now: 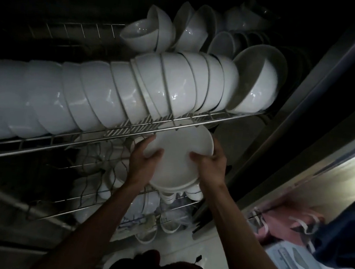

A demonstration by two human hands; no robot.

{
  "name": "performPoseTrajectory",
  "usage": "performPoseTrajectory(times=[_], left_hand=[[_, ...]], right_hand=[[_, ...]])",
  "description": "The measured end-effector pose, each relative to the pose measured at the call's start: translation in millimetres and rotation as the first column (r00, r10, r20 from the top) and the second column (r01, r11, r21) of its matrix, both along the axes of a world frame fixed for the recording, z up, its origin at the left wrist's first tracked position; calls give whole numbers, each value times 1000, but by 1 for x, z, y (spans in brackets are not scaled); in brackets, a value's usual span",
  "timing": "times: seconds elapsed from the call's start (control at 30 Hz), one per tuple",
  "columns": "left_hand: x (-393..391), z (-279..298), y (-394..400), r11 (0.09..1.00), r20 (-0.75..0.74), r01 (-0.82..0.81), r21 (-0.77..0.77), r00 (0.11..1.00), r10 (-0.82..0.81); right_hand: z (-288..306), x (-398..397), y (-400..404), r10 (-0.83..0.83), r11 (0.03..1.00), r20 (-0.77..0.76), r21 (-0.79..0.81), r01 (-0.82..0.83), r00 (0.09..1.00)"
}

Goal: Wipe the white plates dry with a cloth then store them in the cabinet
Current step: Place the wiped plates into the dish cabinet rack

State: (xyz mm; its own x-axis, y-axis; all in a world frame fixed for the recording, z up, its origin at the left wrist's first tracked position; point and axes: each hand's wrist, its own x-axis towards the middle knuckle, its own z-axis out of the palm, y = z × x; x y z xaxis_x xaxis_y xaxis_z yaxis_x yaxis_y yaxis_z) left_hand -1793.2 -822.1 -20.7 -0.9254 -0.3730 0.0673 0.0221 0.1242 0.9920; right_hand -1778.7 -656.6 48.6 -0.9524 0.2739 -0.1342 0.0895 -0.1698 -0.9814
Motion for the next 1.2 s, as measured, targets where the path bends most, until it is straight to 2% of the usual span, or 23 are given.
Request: performPoseTrajectory(times=[0.17,0.23,0.3,0.4,0.47,0.57,0.63,0.7,0.93,1.2], left_hand=[[-8,-12,10,943,-122,-49,-329,992,9],[-4,-12,17,872,-85,-84,-482,995,49],[4,-10,24,807,-68,-56,-588,997,19],[9,-12,29,806,-32,79,-586,992,-121],[7,-15,32,781,7,163,-603,980,-199],[3,-17,38,729,119,318,-607,943,-312],[-1,-20,43,704,194,413,-578,908,-373],[-6,-22,47,717,210,473,-511,878,-429],[-9,-33,55,698,286,576,-426,818,-500],[-11,-39,49,698,272,575,-427,818,-508]], right_hand=[[-4,-15,5,-42,997,17,72,41,999],[-5,-18,7,-56,992,16,114,53,998],[-6,-22,9,-68,984,5,165,66,998],[-2,-27,10,-48,961,-27,272,53,999],[1,-30,9,-29,929,-45,367,43,999],[3,-34,11,-45,905,-59,419,66,997],[6,-34,14,-62,887,-63,454,84,996],[10,-33,16,-53,870,-88,486,89,995],[6,-32,17,-23,819,-90,569,71,996],[-2,-37,19,13,810,-56,585,22,998]])
